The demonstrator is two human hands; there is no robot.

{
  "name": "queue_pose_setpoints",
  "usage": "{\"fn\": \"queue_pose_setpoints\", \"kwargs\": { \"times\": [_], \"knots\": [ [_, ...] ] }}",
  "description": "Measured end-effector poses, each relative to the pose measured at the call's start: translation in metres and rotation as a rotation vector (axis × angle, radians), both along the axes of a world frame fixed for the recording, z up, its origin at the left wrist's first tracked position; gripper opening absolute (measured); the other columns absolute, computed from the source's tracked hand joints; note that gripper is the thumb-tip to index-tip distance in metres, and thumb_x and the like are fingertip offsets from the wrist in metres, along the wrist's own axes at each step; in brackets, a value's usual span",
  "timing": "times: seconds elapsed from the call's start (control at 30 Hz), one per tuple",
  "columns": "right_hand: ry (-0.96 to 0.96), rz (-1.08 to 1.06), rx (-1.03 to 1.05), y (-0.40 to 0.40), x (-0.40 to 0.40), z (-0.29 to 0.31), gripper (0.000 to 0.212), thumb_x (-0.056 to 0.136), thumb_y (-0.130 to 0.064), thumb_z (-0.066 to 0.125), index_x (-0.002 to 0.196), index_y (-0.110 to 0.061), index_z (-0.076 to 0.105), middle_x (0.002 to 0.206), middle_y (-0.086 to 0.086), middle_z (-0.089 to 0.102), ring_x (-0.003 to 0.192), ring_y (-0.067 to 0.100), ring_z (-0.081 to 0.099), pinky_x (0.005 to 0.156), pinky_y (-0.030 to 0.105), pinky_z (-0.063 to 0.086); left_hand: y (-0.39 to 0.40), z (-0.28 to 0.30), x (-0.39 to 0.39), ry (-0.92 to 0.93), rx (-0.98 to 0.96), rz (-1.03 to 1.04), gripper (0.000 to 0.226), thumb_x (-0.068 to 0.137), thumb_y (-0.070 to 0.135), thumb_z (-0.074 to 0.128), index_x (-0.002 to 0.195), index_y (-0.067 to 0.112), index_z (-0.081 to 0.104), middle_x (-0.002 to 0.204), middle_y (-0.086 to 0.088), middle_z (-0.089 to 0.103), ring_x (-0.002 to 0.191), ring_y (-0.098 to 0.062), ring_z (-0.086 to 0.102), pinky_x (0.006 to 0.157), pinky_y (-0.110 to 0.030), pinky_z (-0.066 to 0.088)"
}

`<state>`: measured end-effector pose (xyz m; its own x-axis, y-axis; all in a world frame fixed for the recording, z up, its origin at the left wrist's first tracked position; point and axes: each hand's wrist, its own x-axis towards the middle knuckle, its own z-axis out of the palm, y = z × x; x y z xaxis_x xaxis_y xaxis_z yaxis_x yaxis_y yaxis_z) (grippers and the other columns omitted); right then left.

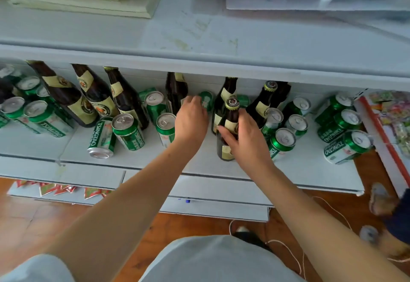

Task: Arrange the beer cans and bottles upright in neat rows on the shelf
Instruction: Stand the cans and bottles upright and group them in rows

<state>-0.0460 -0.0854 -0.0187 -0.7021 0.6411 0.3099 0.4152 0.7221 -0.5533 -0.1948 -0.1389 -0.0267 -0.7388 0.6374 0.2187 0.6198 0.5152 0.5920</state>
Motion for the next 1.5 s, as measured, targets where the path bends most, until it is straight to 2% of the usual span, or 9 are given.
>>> {"fn": "queue_pose_setpoints", "kwargs": {
  "times": [0.17,0.33,0.57,0.73,0.93,1.17,1.33,1.4,1.5],
  "knots": [
    [-0.052,-0.111,0.014,0.011,0.006,0.005,0.054,0.09,-0.05,0.057,0.119,-0.005,0.053,0.106,0.008,0.063,0.097,0.025,0.061,0.073,0.033,0.05,0.027,-0.035,-0.002,-0.025,-0.346,0.049,0.035,0.094,0.002,0.051,0.129,0.0,0.047,0.131,-0.019,0.046,0.123,-0.034,0.046,0.099,-0.039,0.044],
    [-0.095,-0.179,0.129,0.015,0.016,0.01,0.055,0.082,-0.061,0.058,0.102,-0.01,0.057,0.094,0.004,0.06,0.086,0.022,0.059,0.06,0.03,0.045,0.041,-0.05,0.001,0.203,-0.58,0.053,0.035,0.097,0.01,0.044,0.129,-0.006,0.045,0.122,-0.021,0.051,0.114,-0.033,0.048,0.101,-0.039,0.043],
    [-0.084,-0.139,0.159,0.018,0.043,0.01,0.066,0.085,-0.069,0.046,0.123,-0.017,0.055,0.111,-0.001,0.062,0.101,0.02,0.059,0.065,0.031,0.049,0.047,-0.048,0.007,0.016,-0.559,0.119,0.037,0.101,0.014,0.046,0.13,-0.007,0.043,0.128,-0.024,0.046,0.112,-0.029,0.055,0.09,-0.032,0.049],
    [-0.025,-0.142,0.187,0.024,0.052,0.018,0.066,0.091,-0.068,0.04,0.129,-0.016,0.052,0.117,0.0,0.06,0.101,0.018,0.061,0.067,0.03,0.051,0.045,-0.041,0.008,-0.142,-0.537,0.137,0.054,0.099,0.019,0.05,0.139,-0.013,0.032,0.136,-0.026,0.044,0.126,-0.033,0.047,0.099,-0.035,0.047],
    [0.169,-0.123,0.153,0.023,0.055,0.031,0.05,0.098,-0.05,0.042,0.127,-0.011,0.053,0.115,0.002,0.057,0.102,0.019,0.058,0.072,0.03,0.051,0.032,-0.046,0.023,-0.183,-0.649,0.178,0.08,0.091,0.057,0.052,0.138,-0.007,0.037,0.135,-0.025,0.044,0.127,-0.036,0.039,0.102,-0.041,0.043],
    [0.264,-0.139,0.003,0.029,0.053,0.03,0.046,0.098,-0.043,0.047,0.128,-0.009,0.051,0.118,0.006,0.052,0.098,0.019,0.056,0.078,0.034,0.051,0.017,-0.048,0.025,-0.482,-0.397,0.282,0.064,0.084,0.044,0.073,0.123,-0.002,0.052,0.115,-0.015,0.06,0.104,-0.028,0.062,0.082,-0.032,0.053],
    [0.31,-0.149,-0.084,0.041,0.046,0.032,0.043,0.097,-0.041,0.05,0.127,-0.01,0.048,0.12,0.004,0.049,0.094,0.015,0.053,0.08,0.033,0.05,-0.009,-0.052,0.03,-1.003,-0.073,0.424,0.053,0.077,0.024,0.081,0.115,0.006,0.05,0.11,-0.009,0.057,0.092,-0.022,0.063,0.069,-0.037,0.062],
    [0.303,-0.146,-0.103,0.046,0.042,0.031,0.042,0.097,-0.04,0.052,0.127,-0.011,0.049,0.119,0.003,0.049,0.094,0.016,0.054,0.081,0.036,0.051,-0.018,-0.055,0.033,-0.999,-0.014,0.385,0.054,0.075,0.021,0.082,0.119,0.009,0.053,0.112,-0.008,0.059,0.097,-0.022,0.062,0.069,-0.035,0.062],
    [0.272,-0.143,-0.13,0.056,0.037,0.032,0.043,0.094,-0.041,0.055,0.125,-0.012,0.052,0.117,0.002,0.052,0.094,0.017,0.056,0.082,0.038,0.051,-0.023,-0.064,0.037,-0.782,0.079,0.348,0.07,0.069,0.019,0.084,0.128,0.011,0.048,0.119,-0.009,0.057,0.101,-0.021,0.059,0.078,-0.032,0.056]
  ]
}}
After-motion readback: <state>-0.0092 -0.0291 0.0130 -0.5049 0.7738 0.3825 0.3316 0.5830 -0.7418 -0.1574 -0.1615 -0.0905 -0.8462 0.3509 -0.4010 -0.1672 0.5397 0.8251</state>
